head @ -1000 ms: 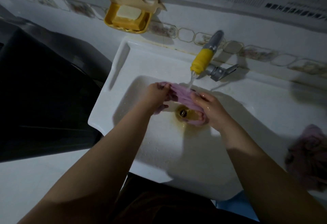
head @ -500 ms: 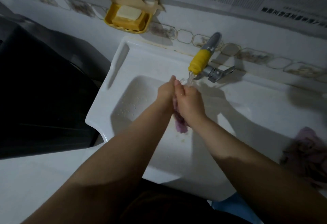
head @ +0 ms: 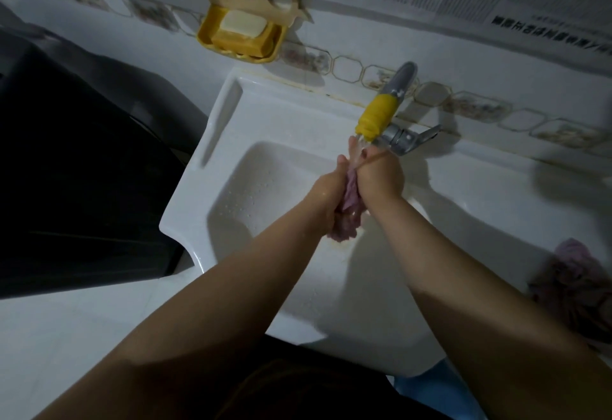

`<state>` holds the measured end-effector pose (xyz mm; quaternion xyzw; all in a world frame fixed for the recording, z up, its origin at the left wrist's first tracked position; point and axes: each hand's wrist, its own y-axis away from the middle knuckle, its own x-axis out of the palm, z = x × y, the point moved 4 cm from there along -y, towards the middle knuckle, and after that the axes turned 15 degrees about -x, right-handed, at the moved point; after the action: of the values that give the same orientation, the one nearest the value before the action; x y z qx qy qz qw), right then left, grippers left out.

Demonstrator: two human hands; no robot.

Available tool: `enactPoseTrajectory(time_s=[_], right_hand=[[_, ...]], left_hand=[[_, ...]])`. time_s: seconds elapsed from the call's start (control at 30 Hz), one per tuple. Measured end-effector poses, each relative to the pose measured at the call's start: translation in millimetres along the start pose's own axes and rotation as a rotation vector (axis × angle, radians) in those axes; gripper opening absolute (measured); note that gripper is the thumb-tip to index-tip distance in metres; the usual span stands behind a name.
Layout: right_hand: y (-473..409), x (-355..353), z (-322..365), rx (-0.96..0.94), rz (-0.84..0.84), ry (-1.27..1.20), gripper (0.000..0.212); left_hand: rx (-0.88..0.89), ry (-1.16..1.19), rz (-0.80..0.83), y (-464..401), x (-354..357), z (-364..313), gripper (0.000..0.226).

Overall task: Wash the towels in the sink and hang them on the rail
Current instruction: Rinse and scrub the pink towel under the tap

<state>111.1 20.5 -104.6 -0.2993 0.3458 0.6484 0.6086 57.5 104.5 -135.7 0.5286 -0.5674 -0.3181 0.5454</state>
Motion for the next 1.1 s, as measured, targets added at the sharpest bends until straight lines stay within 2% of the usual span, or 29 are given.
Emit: enactPoseTrajectory(time_s=[0.07,0.13,0.23,0.3,0.4,0.47,0.53,0.57,0.63,0.7,0.8,0.87,0.9,0.97,1.0,1.1], right_hand=[[-2.9,5.4,-8.0,0.091,0.026,-0.295,0.04],[-5.4,3.6,-15.5,0.189,0.022,-0.594,0.026],[-6.3,-4.2,-24.4,0.177,0.095,-0.747,0.015],[1.0,-8.6,-20.9,0.084,0.216,-0.774,0.008],[20.4,-2.7,-16.7,-0.047,0.553,-0.77,0.018],[30.8,5.5,-21.4,-0.078,0.705,-0.671,0.032],[35.7,13.1,-27.1,-0.106,0.741,-0.499,0.035],[37.1,18.6,-31.8,-0.103,0.738,-0.446,0.029],[44.5,28.2,-35.0,-0.038,0.763,-0.422,0.012],[48.6,39.3,-43.9,0.059,0.762,-0.477,0.019],[55.0,43.6,-53.8,0.144,0.721,-0.59,0.038],[57.4,44.8,-62.5,0.288,0.588,-0.837,0.059],[56.9,47.3,-65.4,0.346,0.518,-1.036,0.063],[53.8,43.1,-56.0,0.403,0.368,-1.423,0.038],[51.0,37.4,-50.5,0.425,0.294,-1.516,0.033],[43.1,23.4,-23.8,0.308,0.201,-1.526,0.042]], left_hand=[[0.096,-0.16,0.08,13.6,-9.2,-0.3,0.063],[0.193,-0.271,0.135,26.6,-22.4,-1.9,0.033],[0.328,-0.281,0.014,32.0,-47.8,-9.9,0.006],[0.397,-0.246,-0.077,30.8,-63.5,-20.8,0.012],[0.518,-0.313,-0.195,34.6,-76.8,-38.4,0.019],[0.645,-0.35,-0.27,42.0,-77.2,-47.4,0.017],[0.753,-0.454,-0.37,55.2,-68.0,-53.1,0.014],[0.805,-0.512,-0.412,61.3,-61.1,-54.8,0.015],[0.887,-0.613,-0.459,70.8,-47.5,-57.6,0.016],[0.93,-0.627,-0.477,77.2,-37.1,-60.7,0.016],[0.845,-0.41,-0.479,76.5,-38.6,-60.3,0.018],[0.711,-0.222,-0.442,64.0,-49.5,-55.0,0.021],[0.639,-0.121,-0.406,57.0,-55.0,-50.6,0.025],[0.471,0.109,-0.304,44.9,-61.4,-39.0,0.031],[0.382,0.2,-0.26,38.5,-62.2,-31.9,0.03],[0.109,0.292,-0.222,27.5,-53.8,-8.7,0.017]])
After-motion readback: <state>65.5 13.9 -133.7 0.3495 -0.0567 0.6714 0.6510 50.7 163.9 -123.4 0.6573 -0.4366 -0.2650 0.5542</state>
